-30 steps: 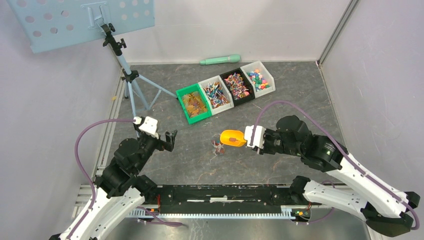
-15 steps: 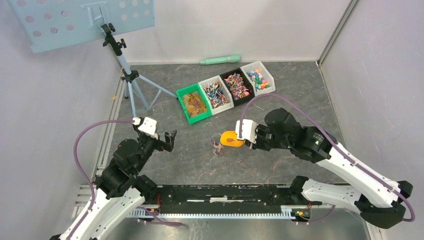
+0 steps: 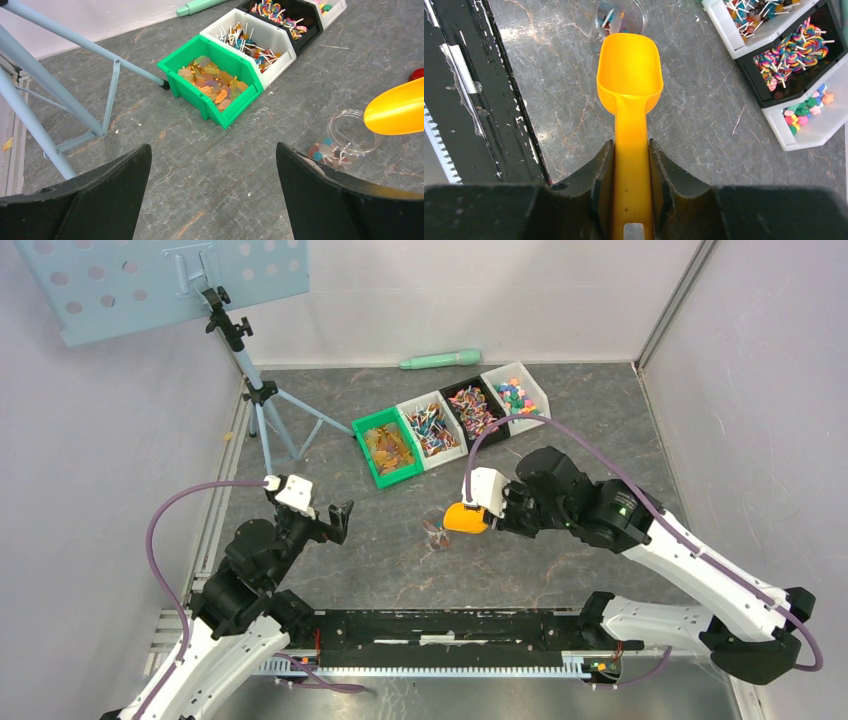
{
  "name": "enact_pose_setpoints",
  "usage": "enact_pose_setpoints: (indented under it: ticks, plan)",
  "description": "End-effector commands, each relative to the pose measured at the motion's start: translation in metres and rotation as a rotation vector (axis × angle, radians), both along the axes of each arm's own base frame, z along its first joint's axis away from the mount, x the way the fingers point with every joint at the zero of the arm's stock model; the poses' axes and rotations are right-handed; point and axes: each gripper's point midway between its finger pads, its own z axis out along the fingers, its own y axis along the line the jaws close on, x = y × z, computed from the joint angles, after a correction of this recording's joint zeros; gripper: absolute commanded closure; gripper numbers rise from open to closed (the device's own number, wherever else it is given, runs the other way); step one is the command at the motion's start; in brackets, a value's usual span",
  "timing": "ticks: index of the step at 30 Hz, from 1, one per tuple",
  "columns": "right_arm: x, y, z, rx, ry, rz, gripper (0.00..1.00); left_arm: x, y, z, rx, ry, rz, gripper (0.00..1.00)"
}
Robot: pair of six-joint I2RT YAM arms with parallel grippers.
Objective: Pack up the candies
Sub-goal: Place the fake candies in the packing bottle.
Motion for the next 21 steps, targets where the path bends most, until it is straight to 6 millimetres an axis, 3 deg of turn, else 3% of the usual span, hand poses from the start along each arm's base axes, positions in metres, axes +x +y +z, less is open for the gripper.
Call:
enact_pose_setpoints:
  ticks: [1,11,21]
  plan:
    - [0.000,0.001,0.019,0.034,-0.007,-0.035,1.00,-0.001,0.000,0.009,-0.007,-0.031,-0.012,0.00]
    - [0.003,0.006,0.024,0.028,0.009,-0.061,1.00,-0.002,0.001,0.010,-0.010,-0.037,-0.012,0.00]
    - [0.008,0.033,0.062,0.230,0.038,-0.126,1.00,-0.003,0.008,0.015,-0.014,-0.060,0.017,0.00]
